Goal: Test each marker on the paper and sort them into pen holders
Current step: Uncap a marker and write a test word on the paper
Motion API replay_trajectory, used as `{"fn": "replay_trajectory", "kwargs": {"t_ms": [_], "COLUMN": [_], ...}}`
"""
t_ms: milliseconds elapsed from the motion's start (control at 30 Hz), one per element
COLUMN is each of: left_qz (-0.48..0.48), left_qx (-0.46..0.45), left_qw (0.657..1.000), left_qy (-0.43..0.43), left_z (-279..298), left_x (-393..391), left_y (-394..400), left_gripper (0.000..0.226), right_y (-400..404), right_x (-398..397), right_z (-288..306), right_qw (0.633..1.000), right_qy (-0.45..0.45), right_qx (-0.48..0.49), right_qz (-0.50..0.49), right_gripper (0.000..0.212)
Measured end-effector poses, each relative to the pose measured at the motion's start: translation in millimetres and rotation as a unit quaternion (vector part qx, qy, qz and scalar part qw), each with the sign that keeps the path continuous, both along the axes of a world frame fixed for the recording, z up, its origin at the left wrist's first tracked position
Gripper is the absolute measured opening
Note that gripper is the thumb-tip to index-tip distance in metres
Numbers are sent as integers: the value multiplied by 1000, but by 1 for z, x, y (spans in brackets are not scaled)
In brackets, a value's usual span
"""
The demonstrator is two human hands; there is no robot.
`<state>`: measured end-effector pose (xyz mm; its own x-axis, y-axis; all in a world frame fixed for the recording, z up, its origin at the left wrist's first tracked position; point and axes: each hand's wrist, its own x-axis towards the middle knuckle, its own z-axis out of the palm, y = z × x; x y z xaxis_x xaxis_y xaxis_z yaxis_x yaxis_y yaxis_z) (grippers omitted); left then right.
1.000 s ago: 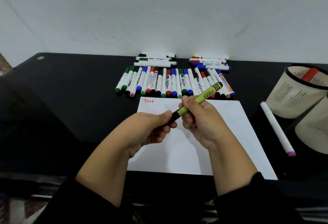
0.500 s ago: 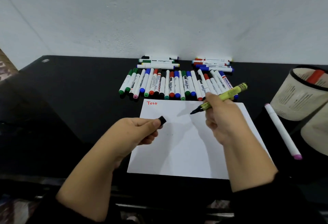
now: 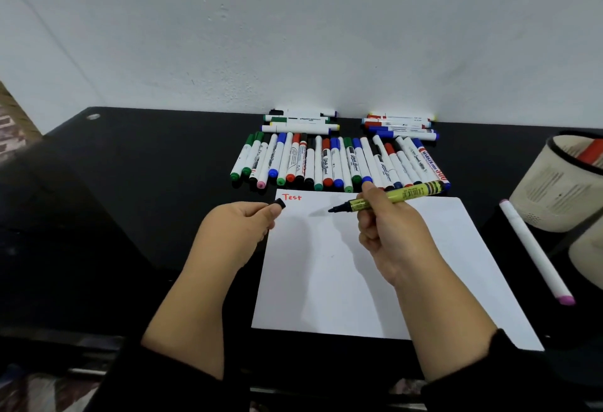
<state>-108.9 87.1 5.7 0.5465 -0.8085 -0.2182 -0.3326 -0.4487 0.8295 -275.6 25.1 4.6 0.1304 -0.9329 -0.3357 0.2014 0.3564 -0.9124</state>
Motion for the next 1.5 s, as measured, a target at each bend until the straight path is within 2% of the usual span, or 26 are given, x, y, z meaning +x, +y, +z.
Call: {"fn": "replay_trajectory", "kwargs": {"t_ms": [167,333,433,667,833,1067,1333,1500], "left_qz": [8,2,6,17,20,27,20,16], "left_qx": [8,35,28,19,6,-8,-17,-14], "left_qw": [1000,999,999,999,999,1000,1000,1000], "left_qy": [-13,-24,-29,-27,-24,-10,-9,-11], "left_z": [0,-8,-13,-26,-30,-31,-31,-30], "left_x": [17,30,35,44,45,46,44,44], "left_y": [-5,-10,-10,-13,-14,-13,-11,-12], "left_gripper": [16,14,21,30,31,30,29,29], "right_y": [-10,-24,-30,-34,-35,-35,-35,-35], "right_x": [21,51,64,71,75,77,75,75], "right_z": [6,-2,-17,-40,-42,-42,-41,-42], "right_qw": [999,988,970,940,923,917,923,912], "right_qy": [34,128,196,226,264,278,269,295], "right_qx": [-37,-88,-144,-253,-275,-278,-272,-279], "right_qz": [6,8,3,19,45,69,42,63], "right_gripper": [28,31,34,31,32,32,31,33]}}
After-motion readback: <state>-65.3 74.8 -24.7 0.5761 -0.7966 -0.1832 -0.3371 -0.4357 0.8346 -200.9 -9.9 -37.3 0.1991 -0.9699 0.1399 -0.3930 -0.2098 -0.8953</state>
